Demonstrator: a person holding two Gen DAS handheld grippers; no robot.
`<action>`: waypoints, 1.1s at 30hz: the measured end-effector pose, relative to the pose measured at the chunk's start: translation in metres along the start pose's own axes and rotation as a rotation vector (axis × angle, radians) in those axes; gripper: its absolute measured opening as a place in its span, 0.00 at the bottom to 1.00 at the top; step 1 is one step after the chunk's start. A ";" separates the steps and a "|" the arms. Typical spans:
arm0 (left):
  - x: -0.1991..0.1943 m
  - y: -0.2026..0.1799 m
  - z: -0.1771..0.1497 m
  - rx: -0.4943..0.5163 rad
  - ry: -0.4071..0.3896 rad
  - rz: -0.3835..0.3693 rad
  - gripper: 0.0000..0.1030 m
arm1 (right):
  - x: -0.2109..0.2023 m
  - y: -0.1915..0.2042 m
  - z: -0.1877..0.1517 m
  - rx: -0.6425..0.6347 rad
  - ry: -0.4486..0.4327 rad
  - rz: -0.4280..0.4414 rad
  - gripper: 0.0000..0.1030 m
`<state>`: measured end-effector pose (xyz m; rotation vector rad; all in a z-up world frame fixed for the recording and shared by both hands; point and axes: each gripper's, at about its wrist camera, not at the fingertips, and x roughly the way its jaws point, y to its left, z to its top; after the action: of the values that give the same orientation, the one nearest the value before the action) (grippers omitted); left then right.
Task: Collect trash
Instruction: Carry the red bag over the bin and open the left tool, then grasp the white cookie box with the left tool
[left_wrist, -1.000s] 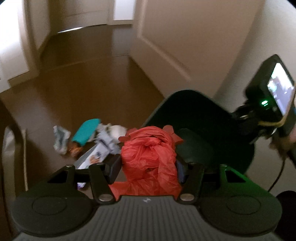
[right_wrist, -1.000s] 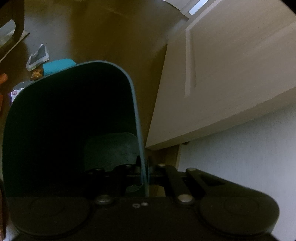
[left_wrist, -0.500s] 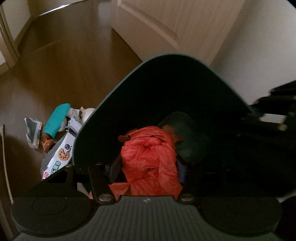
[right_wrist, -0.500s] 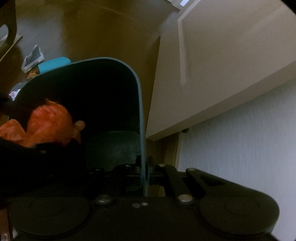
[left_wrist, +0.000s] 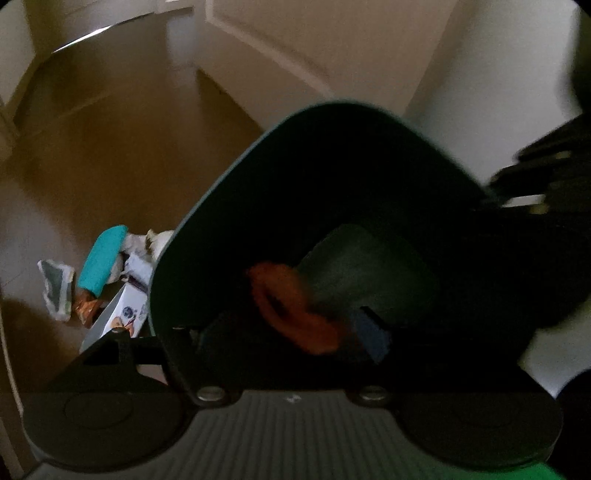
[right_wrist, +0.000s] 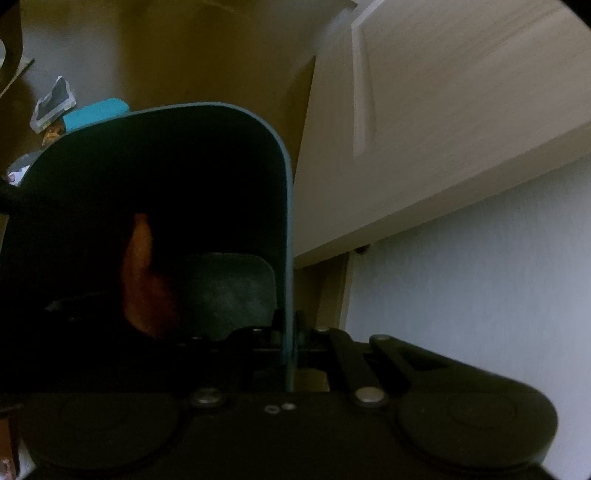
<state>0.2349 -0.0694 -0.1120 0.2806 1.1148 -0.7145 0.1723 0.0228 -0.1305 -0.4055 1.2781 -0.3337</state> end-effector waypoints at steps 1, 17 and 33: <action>-0.009 0.004 -0.003 0.004 -0.019 -0.013 0.74 | 0.002 -0.001 0.001 0.000 0.009 0.001 0.02; -0.032 0.160 -0.037 -0.056 -0.165 0.114 0.81 | 0.014 -0.006 0.033 0.065 0.055 0.017 0.05; 0.177 0.220 -0.070 0.113 0.142 0.236 0.81 | 0.021 -0.013 0.025 0.109 0.169 0.018 0.04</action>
<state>0.3720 0.0653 -0.3304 0.5561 1.1544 -0.5542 0.2015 0.0046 -0.1366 -0.2773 1.4205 -0.4281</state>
